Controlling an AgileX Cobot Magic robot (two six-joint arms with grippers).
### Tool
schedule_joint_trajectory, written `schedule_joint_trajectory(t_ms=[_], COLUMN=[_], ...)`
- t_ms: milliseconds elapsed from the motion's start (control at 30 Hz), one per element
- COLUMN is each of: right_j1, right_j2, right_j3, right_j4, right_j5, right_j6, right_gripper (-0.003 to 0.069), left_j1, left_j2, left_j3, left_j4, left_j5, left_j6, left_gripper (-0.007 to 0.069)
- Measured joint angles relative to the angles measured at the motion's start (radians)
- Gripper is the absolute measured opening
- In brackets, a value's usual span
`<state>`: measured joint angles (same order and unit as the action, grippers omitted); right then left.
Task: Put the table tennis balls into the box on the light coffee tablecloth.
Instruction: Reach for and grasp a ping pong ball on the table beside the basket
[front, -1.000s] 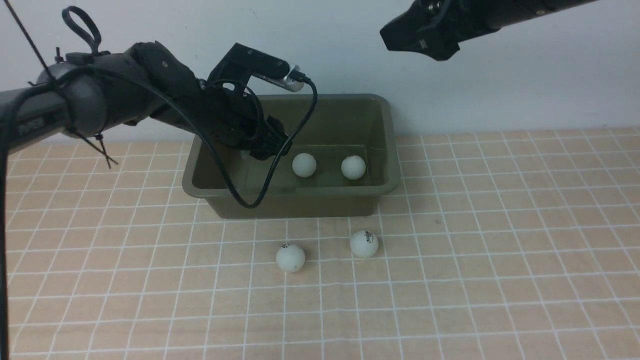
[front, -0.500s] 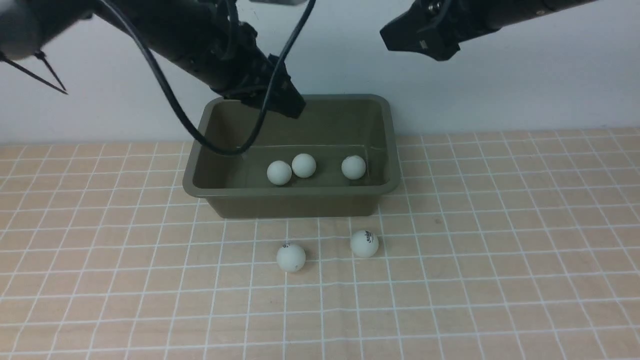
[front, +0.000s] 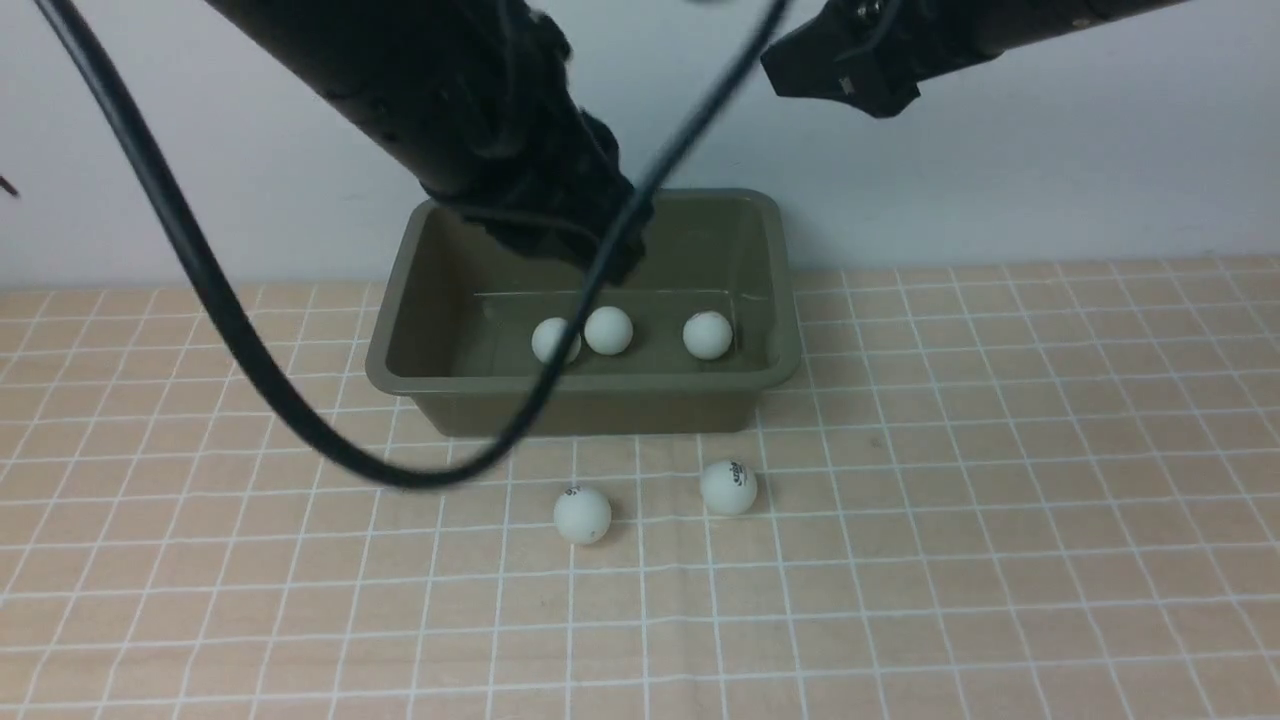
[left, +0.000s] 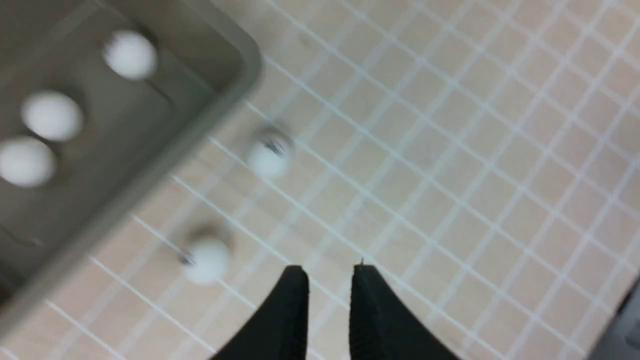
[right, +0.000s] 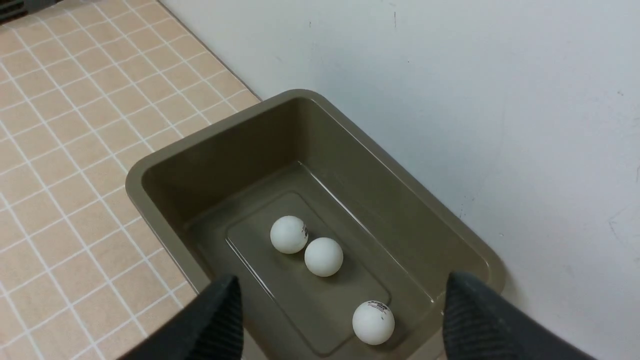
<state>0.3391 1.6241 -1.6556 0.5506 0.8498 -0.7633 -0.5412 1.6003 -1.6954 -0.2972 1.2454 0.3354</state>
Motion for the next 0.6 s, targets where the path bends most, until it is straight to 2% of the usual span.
schedule_joint_trajectory(t_ms=[133, 233, 400, 500, 600], right_j1=[0.000, 0.000, 0.000, 0.000, 0.000], right_j2=[0.000, 0.000, 0.000, 0.000, 0.000], right_j3=[0.000, 0.000, 0.000, 0.000, 0.000], right_j4=[0.000, 0.000, 0.000, 0.001, 0.001], right_j5=[0.012, 0.019, 0.025, 0.024, 0.026], right_j6=[0.000, -0.001, -0.001, -0.003, -0.007], right_gripper=[0.0491, 0.0491, 0.0491, 0.0491, 0.0491], left_j1=[-0.119, -0.158, -0.137, -0.105, -0.075], left_j2=[-0.008, -0.023, -0.033, -0.032, -0.021], left_j3=[0.151, 0.263, 0.379, 0.406, 0.407], left_j4=[0.126, 0.235, 0.347, 0.362, 0.345], left_j5=[0.000, 0.000, -0.086, -0.173, -0.256], left_j6=[-0.097, -0.188, -0.262, -0.259, -0.238], left_gripper=[0.0077, 0.0077, 0.0077, 0.0091, 0.0142])
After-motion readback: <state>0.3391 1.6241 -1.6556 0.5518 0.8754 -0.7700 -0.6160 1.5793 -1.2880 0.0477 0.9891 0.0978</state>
